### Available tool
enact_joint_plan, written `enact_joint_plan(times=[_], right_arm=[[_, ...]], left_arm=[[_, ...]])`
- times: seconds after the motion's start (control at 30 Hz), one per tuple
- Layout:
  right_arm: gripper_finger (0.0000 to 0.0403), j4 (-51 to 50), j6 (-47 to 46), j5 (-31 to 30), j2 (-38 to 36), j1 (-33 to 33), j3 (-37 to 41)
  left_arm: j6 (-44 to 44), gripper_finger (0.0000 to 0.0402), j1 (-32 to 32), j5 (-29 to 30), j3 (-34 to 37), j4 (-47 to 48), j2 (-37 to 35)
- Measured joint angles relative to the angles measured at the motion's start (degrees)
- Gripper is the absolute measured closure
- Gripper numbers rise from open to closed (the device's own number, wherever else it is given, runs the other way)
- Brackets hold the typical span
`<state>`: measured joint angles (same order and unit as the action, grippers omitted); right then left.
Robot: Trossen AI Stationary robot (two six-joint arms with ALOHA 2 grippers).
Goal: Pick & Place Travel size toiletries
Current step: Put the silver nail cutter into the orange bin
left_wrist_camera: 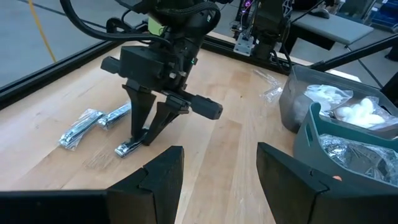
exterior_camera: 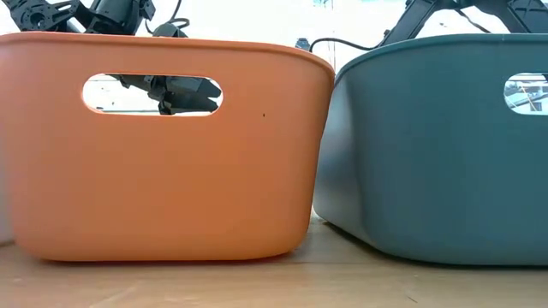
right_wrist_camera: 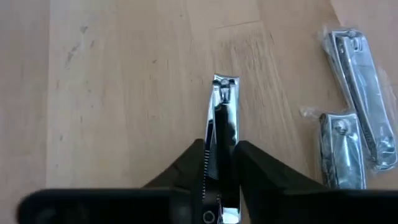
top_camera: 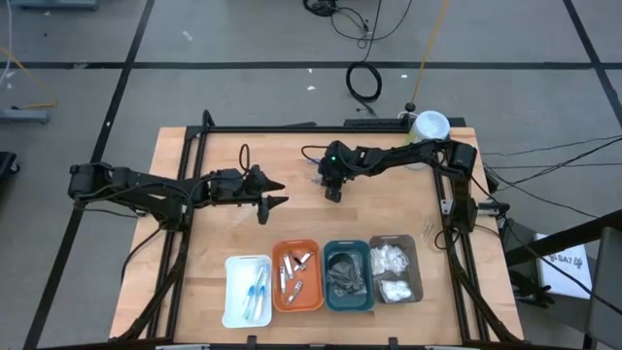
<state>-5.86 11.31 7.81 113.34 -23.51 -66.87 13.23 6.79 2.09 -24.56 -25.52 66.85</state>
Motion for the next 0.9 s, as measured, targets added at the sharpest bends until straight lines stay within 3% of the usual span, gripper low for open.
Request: enact_joint_plan(times=[0.1,0.4,0.6,0.73,0.9], right_arm=[[0.0346,-0.18,0.00,0.00,-0.04,0.00,0.00],[0.0346,-0.04,0.37,-0.10,-1.62,0.59,0.21],[0.0400,0.39,0.50,1.04,-8.14,1.42,0.37],[0.0403,0.74,-0.04,5.54,-13.94,1.92,1.34],[0.0402,3.05,-0.66,5.59,-20.02,2.29,4.26]], left_arm=[[0.02,0.0201,0.00,0.00,0.00,0.00,0.00],[0.17,0.0201,0.00,0.02,0.00,0.02,0.00],[0.83,0.0201,0.00,0.06,-0.01,0.03,0.00],[1.63,0.0201,0.00,0.66,-0.02,0.21,0.00],[1.95,0.0201,-0.02,0.97,-0.02,0.46,0.00]])
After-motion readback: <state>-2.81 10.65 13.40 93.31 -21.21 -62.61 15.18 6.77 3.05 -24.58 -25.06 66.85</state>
